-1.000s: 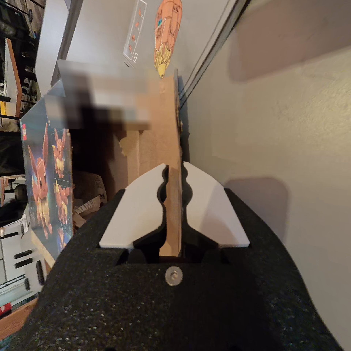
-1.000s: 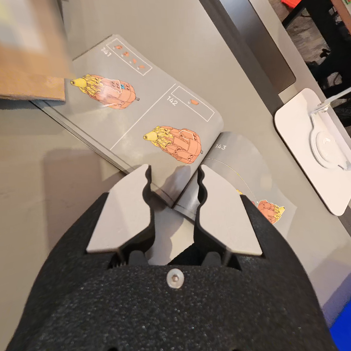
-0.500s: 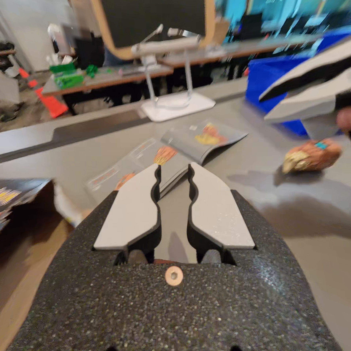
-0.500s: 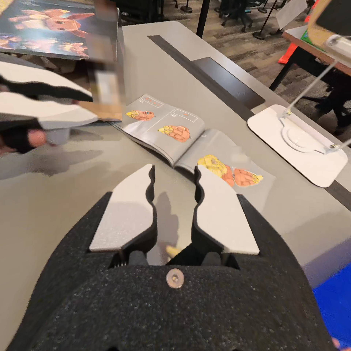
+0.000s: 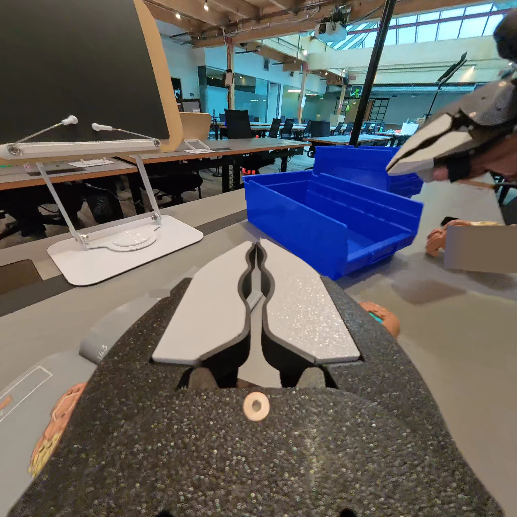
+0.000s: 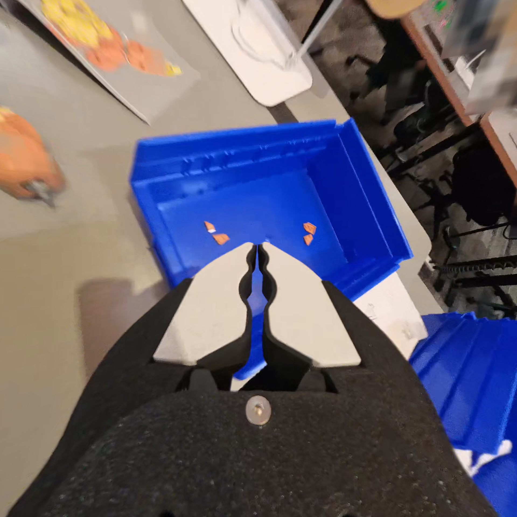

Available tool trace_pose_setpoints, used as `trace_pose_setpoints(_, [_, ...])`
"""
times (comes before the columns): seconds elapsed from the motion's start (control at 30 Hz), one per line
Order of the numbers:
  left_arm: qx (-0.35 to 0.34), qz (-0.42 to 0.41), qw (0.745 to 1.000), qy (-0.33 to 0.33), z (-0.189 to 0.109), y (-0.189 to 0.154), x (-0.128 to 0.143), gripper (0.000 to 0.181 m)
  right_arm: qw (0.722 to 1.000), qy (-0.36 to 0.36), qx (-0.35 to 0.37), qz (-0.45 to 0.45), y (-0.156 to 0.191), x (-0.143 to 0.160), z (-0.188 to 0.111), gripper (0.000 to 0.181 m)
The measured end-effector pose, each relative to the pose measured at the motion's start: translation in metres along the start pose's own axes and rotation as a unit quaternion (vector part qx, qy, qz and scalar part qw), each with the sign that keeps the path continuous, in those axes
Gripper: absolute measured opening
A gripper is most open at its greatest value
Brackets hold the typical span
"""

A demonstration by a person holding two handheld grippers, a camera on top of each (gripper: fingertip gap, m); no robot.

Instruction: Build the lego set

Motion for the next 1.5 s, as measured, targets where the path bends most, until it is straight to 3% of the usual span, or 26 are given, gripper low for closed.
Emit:
trace_pose_setpoints(0.27, [0.009, 0.045, 0.999, 0.015, 0.007, -0.002, 0.038, 0.005, 0.965, 0.108, -0.109, -0.21, -0.033, 0.018, 0.096, 0.024])
trace_pose_setpoints(0.43, [0.027, 0.06, 0.997, 0.037, 0.008, -0.011, 0.048, 0.005, 0.94, 0.103, -0.215, -0.244, -0.013, 0.021, 0.12, 0.025])
trace_pose_setpoints(0.87, [0.024, 0.058, 0.996, 0.055, 0.008, -0.012, 0.053, 0.005, 0.905, 0.176, -0.268, -0.279, 0.036, 0.044, 0.131, 0.035])
trace_pose_setpoints(1.5, [0.023, 0.065, 0.995, 0.068, 0.008, -0.014, 0.056, 0.004, 0.9, 0.205, -0.299, -0.241, 0.049, 0.051, 0.139, 0.029])
Point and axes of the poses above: each gripper's, where its closed fingertips meet, z out along the fingers, x out of its underside, y = z × x across the jaws, the point moved 1 cm from there along -z, back along the fingers, and after that the axes turned 6 degrees about y, right-handed, at the moved point
